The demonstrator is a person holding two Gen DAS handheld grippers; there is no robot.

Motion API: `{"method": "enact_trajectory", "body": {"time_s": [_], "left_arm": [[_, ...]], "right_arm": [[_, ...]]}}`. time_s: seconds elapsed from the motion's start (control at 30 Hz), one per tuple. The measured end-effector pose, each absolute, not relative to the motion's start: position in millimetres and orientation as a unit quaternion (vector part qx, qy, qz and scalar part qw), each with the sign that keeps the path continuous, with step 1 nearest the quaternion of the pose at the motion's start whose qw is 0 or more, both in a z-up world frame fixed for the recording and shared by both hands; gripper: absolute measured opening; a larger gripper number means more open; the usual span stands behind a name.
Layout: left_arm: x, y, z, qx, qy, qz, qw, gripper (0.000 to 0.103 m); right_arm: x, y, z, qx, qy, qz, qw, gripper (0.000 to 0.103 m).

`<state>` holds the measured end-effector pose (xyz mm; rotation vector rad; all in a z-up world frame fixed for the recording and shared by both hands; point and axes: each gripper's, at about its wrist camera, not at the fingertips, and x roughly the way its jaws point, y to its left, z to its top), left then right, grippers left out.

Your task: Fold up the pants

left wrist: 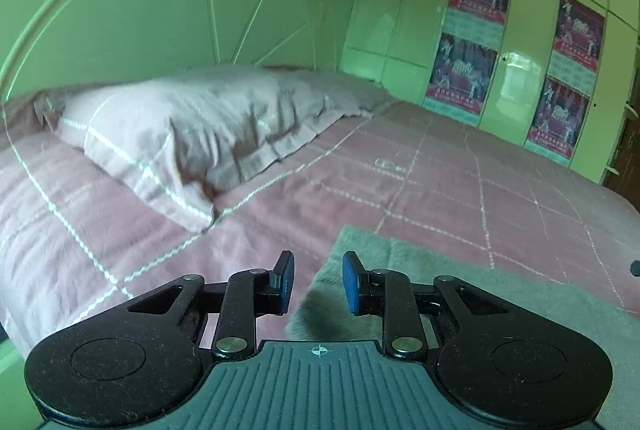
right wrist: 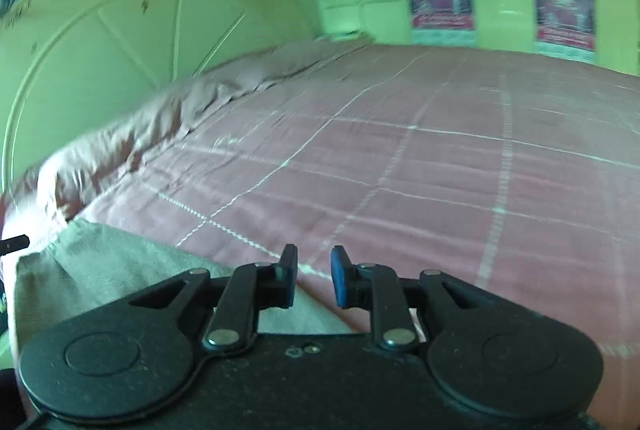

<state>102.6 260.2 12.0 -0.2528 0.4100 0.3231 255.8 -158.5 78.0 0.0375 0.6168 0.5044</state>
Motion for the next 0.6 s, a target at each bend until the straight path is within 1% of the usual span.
{"method": "enact_trajectory", "body": {"time_s": [0.07,0.13,0.2,0.3,0.33,0.37,0.4,0.57,0.6], "left_arm": [[105.2,236.1,19.7,-0.099,0.2,0.124,0.967,0.026],[116.8,207.8,16.4,-0.062,0.215,0.081,0.971,0.026],[129.0,186.9,4.8,-0.058,0.252,0.05,0.965,0.027],[141.9,186.6,-20.3,-0.079,0.313,0.054,0.945,0.027],[139.4,189.4,-28.2,-0.091,0.315,0.046,0.944,0.027],[135.8,191.6,-30.0,-0.094,0.306,0.041,0.946,0.027],[132.4,189.9,-31.5,-0.088,0.304,0.036,0.948,0.027],[130.4,183.8,-31.4,-0.078,0.308,0.039,0.948,0.027],[130.6,182.8,-32.3,-0.076,0.307,0.04,0.948,0.027]], "right_arm": [[228.4,-179.0,74.2,0.019,0.298,0.23,0.926,0.012],[208.1,-200.6,64.5,0.028,0.306,0.209,0.928,0.011],[198.7,-224.1,51.5,0.028,0.321,0.177,0.93,0.01],[194.7,-278.1,28.6,0.018,0.36,0.095,0.928,0.01],[192.3,-299.7,23.8,0.02,0.36,0.076,0.929,0.009],[188.6,-325.8,21.1,0.03,0.356,0.055,0.932,0.003],[185.6,-350.0,20.6,0.041,0.354,0.034,0.934,0.001],[149.1,-475.1,22.8,0.133,0.329,-0.104,0.929,0.0],[136.4,-491.6,28.5,0.16,0.317,-0.127,0.926,0.003]]}}
